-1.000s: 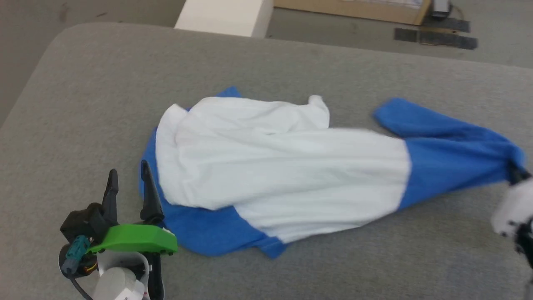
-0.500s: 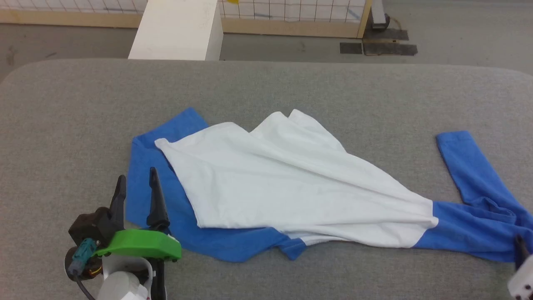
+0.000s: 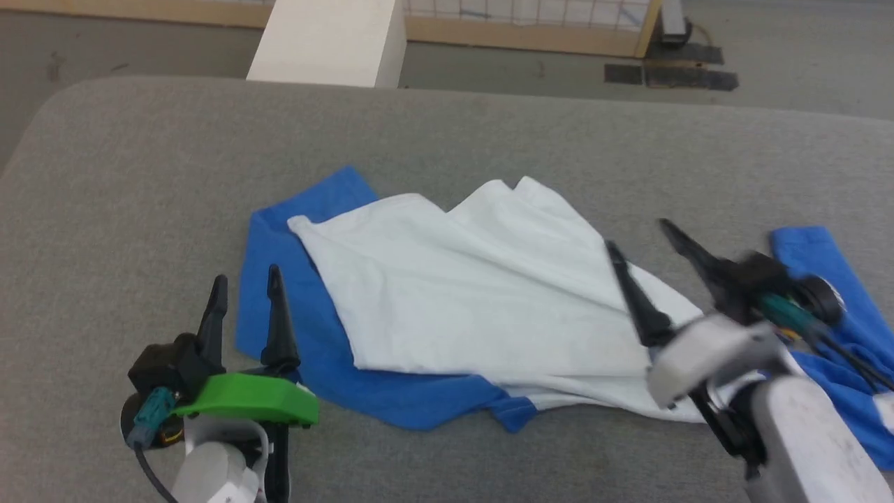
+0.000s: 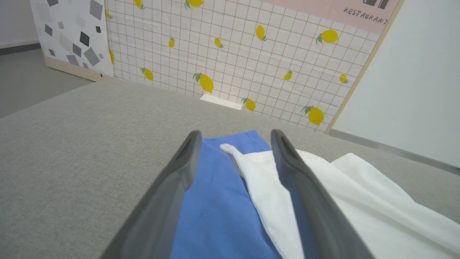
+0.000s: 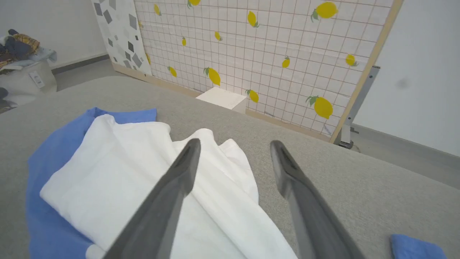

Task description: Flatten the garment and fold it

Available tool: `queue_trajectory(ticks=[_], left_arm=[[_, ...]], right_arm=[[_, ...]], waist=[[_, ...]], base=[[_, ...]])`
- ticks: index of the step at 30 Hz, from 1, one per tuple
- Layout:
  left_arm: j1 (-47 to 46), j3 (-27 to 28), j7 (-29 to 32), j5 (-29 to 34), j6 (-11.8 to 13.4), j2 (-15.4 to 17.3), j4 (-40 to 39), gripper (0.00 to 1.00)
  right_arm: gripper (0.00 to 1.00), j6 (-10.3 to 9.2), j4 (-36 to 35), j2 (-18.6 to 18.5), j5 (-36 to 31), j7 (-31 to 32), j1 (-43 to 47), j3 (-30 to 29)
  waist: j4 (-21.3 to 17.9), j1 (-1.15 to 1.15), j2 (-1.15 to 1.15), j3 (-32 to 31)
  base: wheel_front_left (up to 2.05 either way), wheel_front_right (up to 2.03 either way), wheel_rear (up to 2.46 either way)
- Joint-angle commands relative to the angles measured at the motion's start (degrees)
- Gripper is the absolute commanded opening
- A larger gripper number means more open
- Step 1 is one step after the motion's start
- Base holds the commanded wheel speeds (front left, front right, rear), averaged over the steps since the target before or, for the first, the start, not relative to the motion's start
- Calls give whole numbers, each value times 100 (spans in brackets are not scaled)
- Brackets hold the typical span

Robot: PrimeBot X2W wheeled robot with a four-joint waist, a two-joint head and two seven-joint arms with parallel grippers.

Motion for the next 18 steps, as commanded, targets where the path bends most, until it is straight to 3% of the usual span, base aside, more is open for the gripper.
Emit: queue_trajectory(ticks=[1,8,13,14,15,16,17,18], left_arm=[[-167,-51,-20,-31,18,-13,-33,100],[-528,-337,-20,-204,99,-13,-98,100],[-721,-503,-20,-325,141,-13,-107,100],[-757,-531,-20,-351,152,-13,-109,100],[-779,-548,-20,-369,163,-13,-114,100],[-800,-572,-20,-392,178,-13,-123,100],[-813,-591,-20,-409,189,-13,-133,100],[-827,-616,-20,-427,200,-13,-147,100]], right_arm=[[100,-9,219,-131,112,104,-332,321],[100,-9,1610,-601,836,1130,-1830,1811],[100,-9,2299,-850,1266,1981,-2424,2448],[92,-9,2447,-919,1318,2216,-2522,2552],[52,-9,2553,-960,1366,2381,-2594,2605],[19,-9,2667,-993,1439,2559,-2676,2633],[0,-9,2723,-1017,1500,2667,-2742,2663],[0,-9,2757,-1044,1593,2738,-2829,2669]], waist=[[275,0,0,272],[801,0,0,739],[1058,0,0,986],[1099,0,0,1028],[1123,0,0,1057],[1151,0,0,1091],[1170,0,0,1116],[1192,0,0,1143]], base=[[0,0,0],[0,0,0],[0,0,0],[0,0,0],[0,0,0],[0,0,0],[0,0,0],[0,0,0]])
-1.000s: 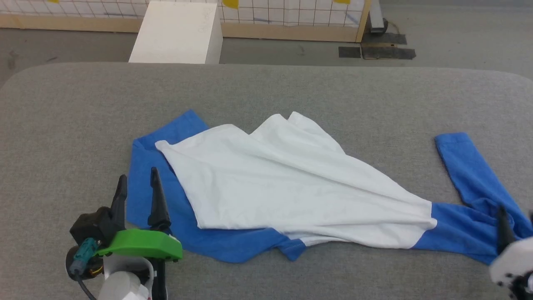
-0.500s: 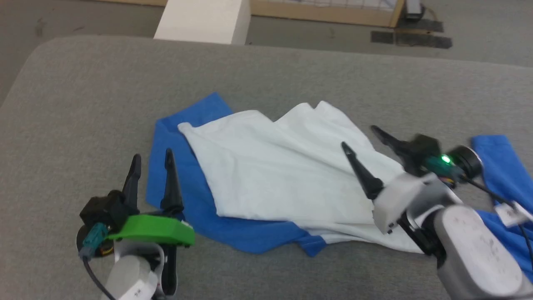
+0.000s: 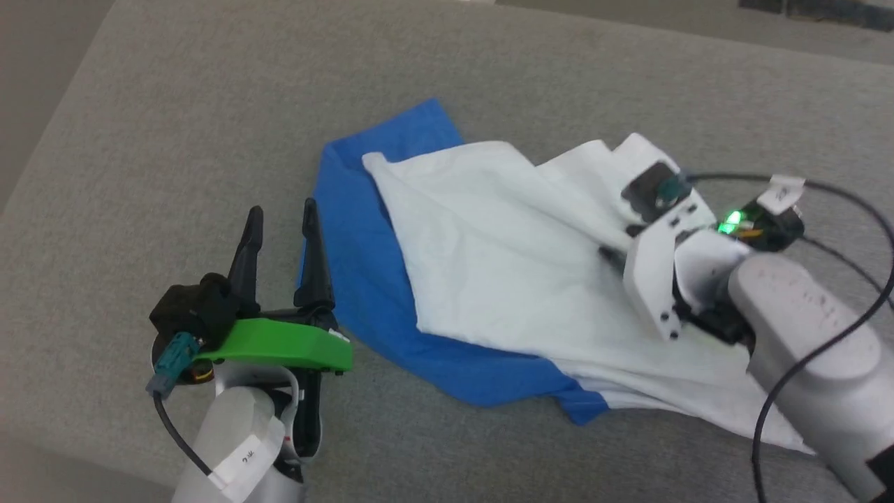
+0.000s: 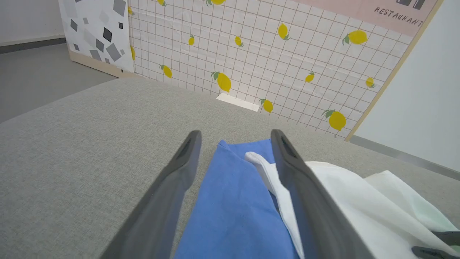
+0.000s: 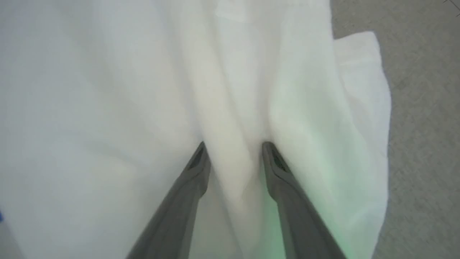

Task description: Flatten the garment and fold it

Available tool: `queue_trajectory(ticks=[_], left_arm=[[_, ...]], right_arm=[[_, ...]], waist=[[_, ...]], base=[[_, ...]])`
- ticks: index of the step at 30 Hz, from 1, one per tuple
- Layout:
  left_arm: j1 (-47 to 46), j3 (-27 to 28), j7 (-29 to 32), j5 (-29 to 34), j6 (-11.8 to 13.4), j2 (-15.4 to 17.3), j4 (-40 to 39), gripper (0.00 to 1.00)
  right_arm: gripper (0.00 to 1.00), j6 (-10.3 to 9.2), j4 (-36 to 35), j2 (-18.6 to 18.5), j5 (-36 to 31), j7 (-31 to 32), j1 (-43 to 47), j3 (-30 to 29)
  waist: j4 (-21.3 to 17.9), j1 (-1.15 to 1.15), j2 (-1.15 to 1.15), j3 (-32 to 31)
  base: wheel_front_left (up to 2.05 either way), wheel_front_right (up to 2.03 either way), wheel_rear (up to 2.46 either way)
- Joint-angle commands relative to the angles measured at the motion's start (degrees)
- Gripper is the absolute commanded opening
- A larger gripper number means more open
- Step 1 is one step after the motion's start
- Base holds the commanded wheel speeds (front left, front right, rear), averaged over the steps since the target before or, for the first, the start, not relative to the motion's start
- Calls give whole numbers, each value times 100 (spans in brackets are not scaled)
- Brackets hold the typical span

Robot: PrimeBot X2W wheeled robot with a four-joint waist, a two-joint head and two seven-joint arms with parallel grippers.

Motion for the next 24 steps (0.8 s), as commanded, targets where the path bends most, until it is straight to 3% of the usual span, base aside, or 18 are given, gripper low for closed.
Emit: queue_trajectory(ticks=[1,7,8,16,19,20,21,22,24], left_arm=[[-89,-26,-20,-72,33,-10,-31,100],[-146,-101,-20,-143,78,-10,-111,100],[-216,-139,-20,-188,72,-10,-123,100],[-425,-319,-20,-312,75,-10,-159,100],[-458,-352,-20,-314,100,-10,-166,100],[-463,-360,-20,-314,106,-10,-163,100],[-464,-361,-20,-311,113,-10,-156,100],[-458,-351,-20,-304,120,-10,-146,100],[-427,-337,-21,-287,121,-10,-104,100]], right_arm=[[0,-11,137,-87,74,78,-82,25],[0,-11,295,-260,-76,-320,-908,-444],[0,-11,611,-190,-335,-684,-1351,-1023],[0,-11,1712,47,-1785,-1213,-2325,-2718],[0,-11,1966,299,-2207,-1323,-2431,-3275],[13,-11,2027,368,-2292,-1341,-2434,-3374],[91,-11,2084,450,-2385,-1365,-2415,-3451],[100,-11,2128,523,-2408,-1392,-2391,-3533],[100,-11,2199,666,-2397,-1499,-2296,-3654]], waist=[[225,0,0,236],[266,0,0,436],[311,0,0,541],[548,0,0,864],[571,0,0,927],[570,0,0,933],[557,0,0,928],[534,0,0,910],[474,0,0,831]], base=[[0,0,0],[0,0,0],[0,0,0],[0,0,0],[0,0,0],[0,0,0],[0,0,0],[0,0,0],[0,0,0]])
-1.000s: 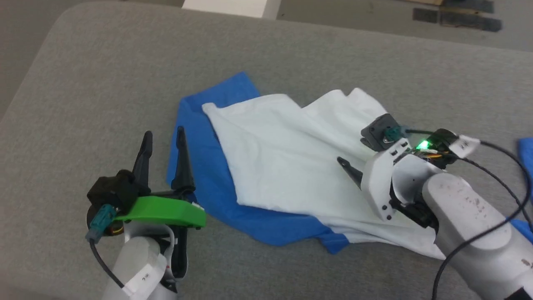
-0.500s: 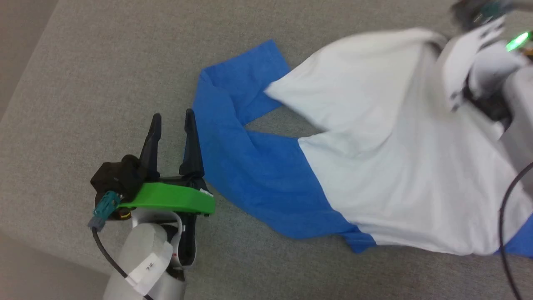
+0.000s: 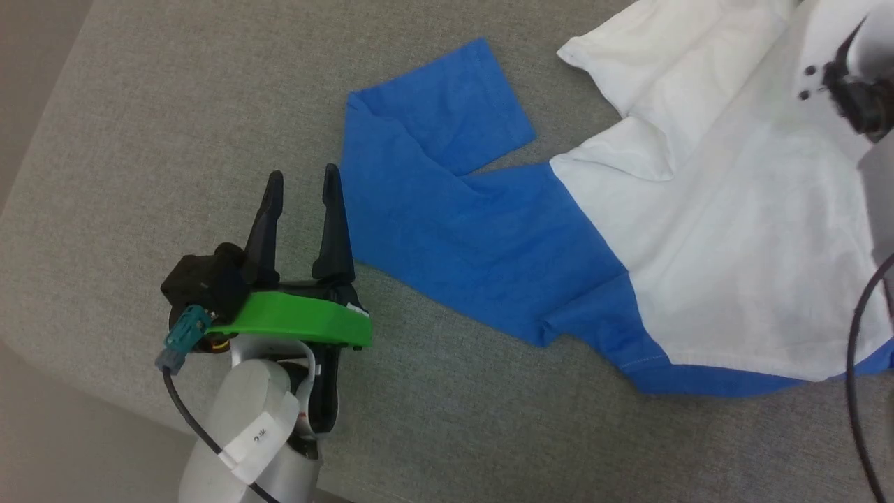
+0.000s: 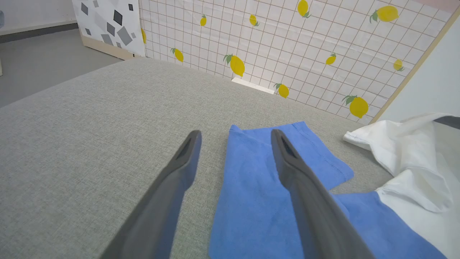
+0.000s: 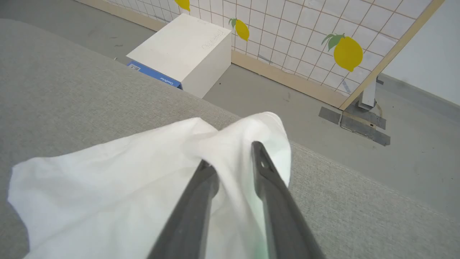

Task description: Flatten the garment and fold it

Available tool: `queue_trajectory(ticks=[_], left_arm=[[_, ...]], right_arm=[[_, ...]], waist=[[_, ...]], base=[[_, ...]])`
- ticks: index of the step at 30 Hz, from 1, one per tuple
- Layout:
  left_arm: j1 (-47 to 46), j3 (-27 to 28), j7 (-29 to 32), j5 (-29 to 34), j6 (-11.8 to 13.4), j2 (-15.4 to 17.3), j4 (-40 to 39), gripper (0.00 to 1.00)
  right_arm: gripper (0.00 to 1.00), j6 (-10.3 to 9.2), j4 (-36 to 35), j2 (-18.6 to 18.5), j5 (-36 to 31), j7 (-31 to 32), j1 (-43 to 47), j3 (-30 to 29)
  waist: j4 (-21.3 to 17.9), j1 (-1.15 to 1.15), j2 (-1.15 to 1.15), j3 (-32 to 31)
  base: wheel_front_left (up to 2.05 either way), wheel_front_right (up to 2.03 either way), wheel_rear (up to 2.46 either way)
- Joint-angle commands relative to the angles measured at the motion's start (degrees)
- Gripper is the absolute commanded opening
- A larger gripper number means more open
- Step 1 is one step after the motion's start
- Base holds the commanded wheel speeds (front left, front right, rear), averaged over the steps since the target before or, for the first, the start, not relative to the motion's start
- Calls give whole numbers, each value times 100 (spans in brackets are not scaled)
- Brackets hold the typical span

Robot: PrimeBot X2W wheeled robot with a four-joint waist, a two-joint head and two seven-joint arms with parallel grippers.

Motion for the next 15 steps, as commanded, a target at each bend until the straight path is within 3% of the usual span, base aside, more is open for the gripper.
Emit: queue_trajectory(ticks=[1,6,12,15], left_arm=[[-24,18,-21,-8,17,-9,43,100],[186,120,-21,133,-35,-9,211,100],[612,333,-21,408,-151,-9,431,100],[824,432,-21,519,-199,-9,531,100]], right_arm=[[100,-9,15,62,43,-154,130,-48],[100,-9,-330,326,503,-924,840,-41],[100,-9,-1705,384,1071,-2015,2489,372],[100,-9,-2546,415,1137,-2348,3473,258]], waist=[[-101,-1,0,-152],[-332,-1,0,-655],[-724,-1,0,-1359],[-926,-1,0,-1639]], base=[[0,0,0],[0,0,0],[0,0,0],[0,0,0]])
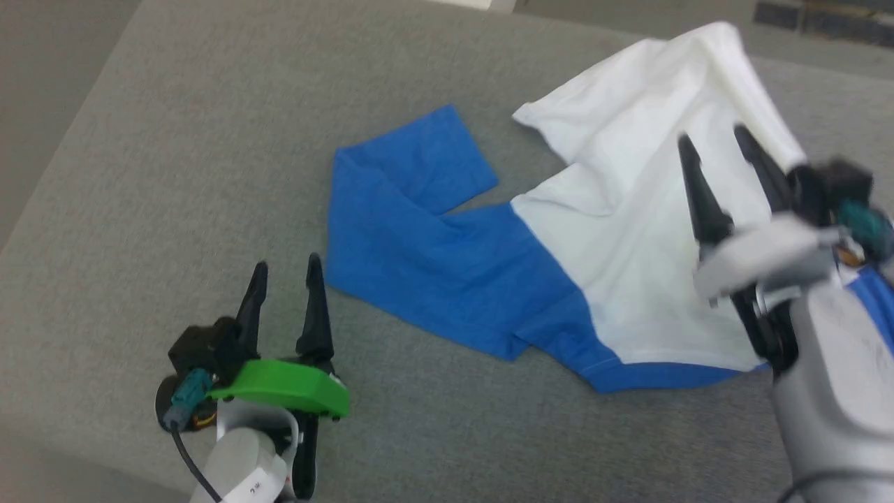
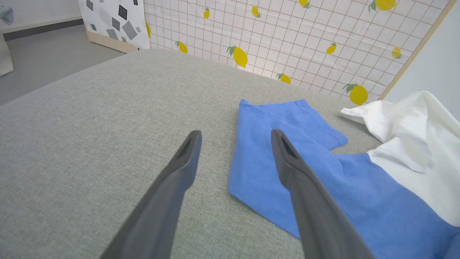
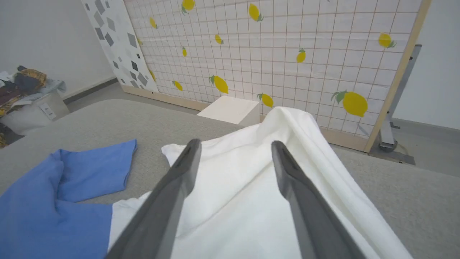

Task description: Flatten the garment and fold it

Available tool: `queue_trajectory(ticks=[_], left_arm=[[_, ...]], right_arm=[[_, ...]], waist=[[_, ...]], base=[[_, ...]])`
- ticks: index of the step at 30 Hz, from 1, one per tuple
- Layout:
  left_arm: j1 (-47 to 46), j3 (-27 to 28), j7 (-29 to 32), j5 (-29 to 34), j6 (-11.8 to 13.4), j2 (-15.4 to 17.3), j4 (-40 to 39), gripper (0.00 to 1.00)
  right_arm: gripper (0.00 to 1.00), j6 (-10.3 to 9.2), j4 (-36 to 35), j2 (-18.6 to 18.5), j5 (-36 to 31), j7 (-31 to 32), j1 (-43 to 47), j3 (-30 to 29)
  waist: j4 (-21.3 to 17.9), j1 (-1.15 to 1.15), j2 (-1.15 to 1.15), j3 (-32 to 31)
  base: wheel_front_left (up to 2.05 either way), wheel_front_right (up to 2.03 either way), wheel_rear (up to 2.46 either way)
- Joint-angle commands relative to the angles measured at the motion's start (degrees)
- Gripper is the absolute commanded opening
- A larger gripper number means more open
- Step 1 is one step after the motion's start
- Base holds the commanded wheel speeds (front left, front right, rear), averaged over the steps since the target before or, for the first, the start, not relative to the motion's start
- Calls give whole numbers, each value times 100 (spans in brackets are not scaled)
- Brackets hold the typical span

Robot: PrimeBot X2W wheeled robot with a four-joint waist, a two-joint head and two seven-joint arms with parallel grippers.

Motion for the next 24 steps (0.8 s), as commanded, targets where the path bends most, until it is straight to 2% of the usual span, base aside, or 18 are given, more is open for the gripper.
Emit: queue_trajectory(ticks=[1,6,11,18,24], left_arm=[[103,42,-22,65,-39,-10,50,100],[338,98,35,29,25,-11,487,100],[306,98,534,-258,188,-10,885,100],[144,86,1372,-902,307,-10,1238,100],[-20,99,2042,-1073,485,52,1496,100]], right_arm=[[100,-9,-311,38,-27,-91,396,-119],[100,-9,-1468,482,-229,-1,1731,-573],[100,-9,-2226,734,-322,325,2577,-793],[100,-9,-2710,792,-77,521,2996,-624],[100,-9,-2750,795,93,541,3074,-429]], waist=[[-591,0,0,-666],[-892,0,0,-902],[-1128,0,0,-949],[-1497,0,0,-909],[-1793,0,0,-839]], base=[[0,0,0],[0,0,0],[0,0,0],[0,0,0],[0,0,0]])
